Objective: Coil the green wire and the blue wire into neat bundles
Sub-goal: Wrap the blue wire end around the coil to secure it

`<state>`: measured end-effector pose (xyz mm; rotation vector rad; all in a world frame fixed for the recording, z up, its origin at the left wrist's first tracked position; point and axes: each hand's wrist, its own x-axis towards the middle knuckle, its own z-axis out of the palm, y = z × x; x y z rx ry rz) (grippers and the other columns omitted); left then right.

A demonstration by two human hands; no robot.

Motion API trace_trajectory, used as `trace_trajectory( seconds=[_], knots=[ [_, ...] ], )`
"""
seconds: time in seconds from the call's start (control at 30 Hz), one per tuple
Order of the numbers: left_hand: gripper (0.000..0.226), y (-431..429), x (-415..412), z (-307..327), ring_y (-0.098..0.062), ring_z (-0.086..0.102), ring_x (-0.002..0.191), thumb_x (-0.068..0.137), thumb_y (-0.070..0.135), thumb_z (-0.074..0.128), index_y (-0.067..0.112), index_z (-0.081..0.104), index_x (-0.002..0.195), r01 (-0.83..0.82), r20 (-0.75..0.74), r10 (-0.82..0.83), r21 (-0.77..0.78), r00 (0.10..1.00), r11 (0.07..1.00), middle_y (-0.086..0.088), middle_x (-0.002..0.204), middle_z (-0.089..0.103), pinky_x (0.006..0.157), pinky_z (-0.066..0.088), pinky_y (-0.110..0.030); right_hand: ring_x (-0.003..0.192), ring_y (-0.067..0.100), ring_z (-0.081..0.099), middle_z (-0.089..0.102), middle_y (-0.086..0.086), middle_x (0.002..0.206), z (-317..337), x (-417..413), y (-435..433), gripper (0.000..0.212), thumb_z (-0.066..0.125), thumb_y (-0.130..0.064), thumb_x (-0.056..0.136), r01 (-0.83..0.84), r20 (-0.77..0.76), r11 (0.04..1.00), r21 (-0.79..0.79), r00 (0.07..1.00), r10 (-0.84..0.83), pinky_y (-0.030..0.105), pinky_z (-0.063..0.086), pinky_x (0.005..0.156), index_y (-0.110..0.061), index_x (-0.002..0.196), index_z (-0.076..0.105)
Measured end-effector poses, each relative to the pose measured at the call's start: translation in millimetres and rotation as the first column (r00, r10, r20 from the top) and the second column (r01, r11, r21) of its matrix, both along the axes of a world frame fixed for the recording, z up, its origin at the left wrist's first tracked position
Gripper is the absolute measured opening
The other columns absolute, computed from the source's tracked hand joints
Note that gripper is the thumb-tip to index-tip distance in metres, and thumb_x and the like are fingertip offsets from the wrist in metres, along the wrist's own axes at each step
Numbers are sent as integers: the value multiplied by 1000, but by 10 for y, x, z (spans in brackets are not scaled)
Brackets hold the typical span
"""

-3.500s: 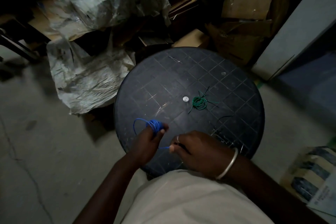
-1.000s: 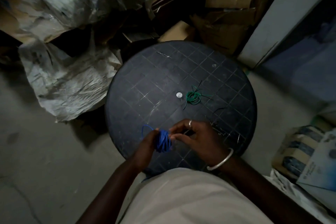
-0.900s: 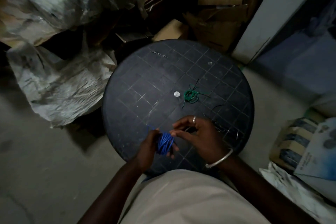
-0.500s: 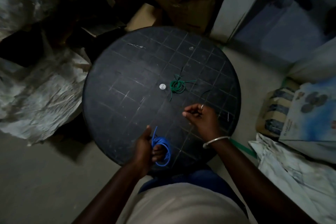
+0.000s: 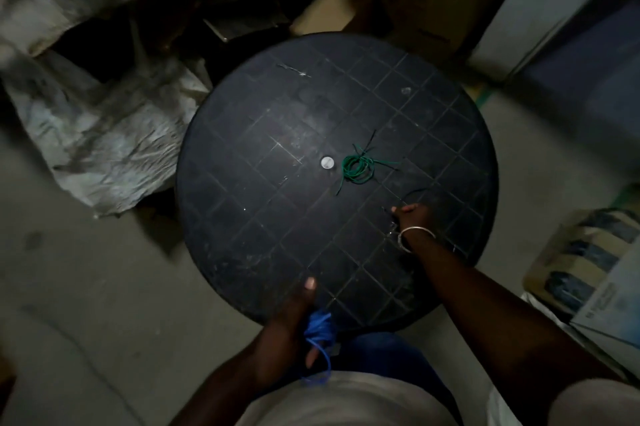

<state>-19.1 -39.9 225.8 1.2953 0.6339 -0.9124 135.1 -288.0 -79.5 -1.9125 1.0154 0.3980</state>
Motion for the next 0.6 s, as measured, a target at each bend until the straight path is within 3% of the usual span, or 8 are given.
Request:
trace_trajectory(
  seconds=[0.07,0.17,0.23,0.3,0.37,0.47,0.53,0.6],
  knots=[
    [51,-90,-85,-72,-11,59,45,90,62,38,22,66,72,-44,-50,45,22,998,999,3,50,63,47,50,-25,69,23,62,63,8,67,-145,44,-12,36,86,-17,75,-55,-4,999,-1,998,55,42,56,75,-17,61,52],
    [52,-129,-187,-217,-20,65,84,73,81,52,34,66,91,25,7,-26,143,1000,989,14,78,72,88,54,-45,69,24,63,65,11,70,-330,65,-59,37,83,-9,75,-141,-8,989,-33,990,141,44,58,77,-18,58,52],
    [35,-190,-192,-247,-36,60,104,71,69,53,42,67,88,145,103,-180,281,978,949,-9,103,70,96,47,-42,69,24,64,66,11,69,-428,67,-116,38,81,-6,75,-196,-18,979,-63,981,195,48,59,79,-18,55,52],
    [15,-269,-153,-236,-23,67,90,83,45,56,39,67,76,129,135,-184,339,974,932,-14,93,65,83,52,-34,72,27,68,69,14,72,-501,76,-161,31,78,-8,77,-243,-46,968,-68,970,241,47,59,80,-16,57,56],
    [34,-315,-122,-209,-11,57,51,85,41,62,23,61,56,-10,138,-29,276,990,961,-13,61,57,59,44,-29,78,32,72,73,19,78,-480,82,-171,18,75,-11,80,-303,-55,951,-63,953,299,44,59,79,-12,66,64],
    [64,-297,-127,-184,-9,41,43,74,53,71,-10,60,75,-204,17,203,79,979,976,-29,58,46,45,35,-21,63,26,67,70,13,69,-55,54,-58,15,74,-7,83,-276,-6,961,15,961,276,36,58,63,-11,71,66],
    [70,-278,-111,-94,-9,28,32,60,67,76,1,53,56,-282,-87,271,-153,958,947,-10,39,33,36,23,-17,50,16,58,65,7,67,388,3,108,22,70,1,86,-169,50,960,221,986,162,22,48,47,-15,75,60],
    [66,-273,-54,28,-7,25,30,58,78,69,14,53,46,-292,-115,268,-336,956,895,2,35,31,34,18,-18,45,7,56,62,7,70,858,-84,290,18,61,9,89,-126,73,900,418,992,105,16,42,38,-9,92,60]
  ],
)
